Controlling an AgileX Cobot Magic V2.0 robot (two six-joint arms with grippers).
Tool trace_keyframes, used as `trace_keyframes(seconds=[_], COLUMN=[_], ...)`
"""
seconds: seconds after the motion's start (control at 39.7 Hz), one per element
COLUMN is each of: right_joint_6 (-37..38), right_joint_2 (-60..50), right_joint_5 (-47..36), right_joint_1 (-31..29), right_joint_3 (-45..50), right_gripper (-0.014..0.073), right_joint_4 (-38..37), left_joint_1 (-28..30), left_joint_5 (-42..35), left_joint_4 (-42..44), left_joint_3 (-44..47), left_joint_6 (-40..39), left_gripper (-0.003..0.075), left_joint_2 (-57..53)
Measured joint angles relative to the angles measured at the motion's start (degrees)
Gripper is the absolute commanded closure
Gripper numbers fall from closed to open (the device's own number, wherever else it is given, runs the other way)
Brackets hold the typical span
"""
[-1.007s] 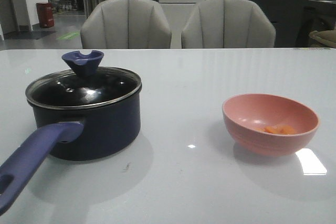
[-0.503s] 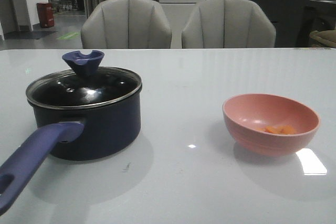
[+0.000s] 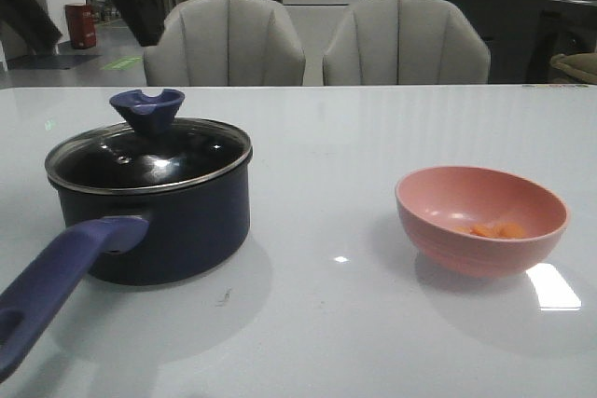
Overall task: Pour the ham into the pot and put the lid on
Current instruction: 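Lower the left gripper onto the purple knob of the glass lid and grasp it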
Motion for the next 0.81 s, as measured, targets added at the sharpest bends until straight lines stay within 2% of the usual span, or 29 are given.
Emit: trace_keyframes(seconds=[0.2, 0.35, 0.81], right_joint_6=[0.0, 0.0, 0.0], right_joint_2=[0.0, 0.0, 0.0], right_joint_5=[0.0, 0.0, 0.32], right_joint_1=[0.0, 0.0, 0.0], right_joint_3=[0.0, 0.0, 0.0], right_gripper=[0.0446, 0.0446, 0.0446], right_joint_4=[0.0, 0.0, 0.0], left_joint_1=[-2.99, -3.08, -3.22], left_joint_5=[6.47, 10.57, 15.85], left_joint_4=[6.27, 7.54, 8.17], left_joint_3=[-8.53, -13.74, -19.88], left_joint_6=[-6.53, -8.87, -12.09], left_gripper=[0.0062, 0.0062, 0.0062], left_joint_2=[7.5, 11.74, 18.22])
